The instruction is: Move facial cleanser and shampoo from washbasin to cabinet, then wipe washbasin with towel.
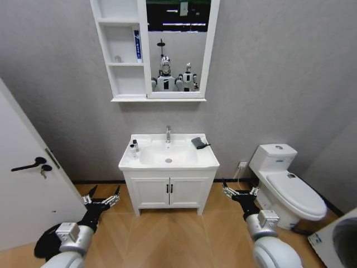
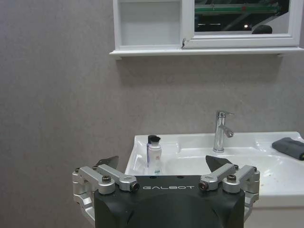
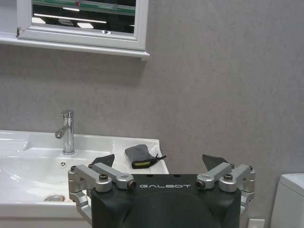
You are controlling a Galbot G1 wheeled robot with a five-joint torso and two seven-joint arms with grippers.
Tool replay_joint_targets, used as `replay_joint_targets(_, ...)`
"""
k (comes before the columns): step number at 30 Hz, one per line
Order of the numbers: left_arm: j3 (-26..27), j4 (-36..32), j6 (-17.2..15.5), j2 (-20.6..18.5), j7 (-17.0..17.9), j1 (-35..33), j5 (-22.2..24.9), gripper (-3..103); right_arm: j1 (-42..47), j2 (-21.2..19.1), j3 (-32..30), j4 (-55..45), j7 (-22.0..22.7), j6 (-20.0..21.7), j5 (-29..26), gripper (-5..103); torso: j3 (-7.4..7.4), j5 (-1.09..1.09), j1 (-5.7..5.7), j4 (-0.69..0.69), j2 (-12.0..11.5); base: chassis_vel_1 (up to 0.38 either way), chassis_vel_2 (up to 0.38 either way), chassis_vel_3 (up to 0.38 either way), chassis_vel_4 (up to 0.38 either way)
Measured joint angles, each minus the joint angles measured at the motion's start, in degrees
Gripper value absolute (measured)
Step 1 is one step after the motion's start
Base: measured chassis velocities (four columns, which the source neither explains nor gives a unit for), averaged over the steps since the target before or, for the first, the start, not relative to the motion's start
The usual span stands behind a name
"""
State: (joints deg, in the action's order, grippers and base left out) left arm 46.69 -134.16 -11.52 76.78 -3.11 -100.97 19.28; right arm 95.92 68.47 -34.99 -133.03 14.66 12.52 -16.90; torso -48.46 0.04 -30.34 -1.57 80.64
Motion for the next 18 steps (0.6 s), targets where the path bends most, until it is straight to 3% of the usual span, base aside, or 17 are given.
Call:
replay_joint_targets(8,-0.2,0.4,0.0,0.2,0.0,0.5,-0.2,100,-0.1,0.0,0.0,0.6,-0.7,0.0,-0.2,100,0.03,-0.02,0.05,-0.04,0.0,-0.352,0.347,0.353,-0.362)
replay_joint_targets(11,-0.5,0.7,0.0,0.3,0.1,0.8,-0.4,100,-0.3,-0.3,0.0,0.5,-1.5,0.7,-2.7,100,-0.02,-0.04,-0.05,-0.03,0.0,-0.283,0.29,0.313,-0.27)
replay_joint_targets(13,-0.7,0.9,0.0,0.3,0.4,1.1,-0.5,100,-0.7,-0.4,0.0,0.6,-1.7,0.7,-2.9,100,-0.01,0.02,-0.04,0.04,0.0,-0.257,0.251,0.222,-0.236)
replay_joint_targets(14,-0.9,1.1,-0.3,0.3,1.1,1.8,-0.5,100,-1.2,-0.5,0.1,1.0,-1.7,0.7,-3.0,100,0.0,-0.05,-0.03,-0.02,0.0,-0.225,0.133,0.147,-0.131)
replay_joint_targets(18,-1.8,2.5,-1.1,0.2,2.0,3.9,-0.5,100,-1.4,-0.9,0.1,1.8,-1.9,0.7,-3.0,100,0.01,-0.01,0.01,-0.06,0.0,-0.088,0.085,0.008,-0.018)
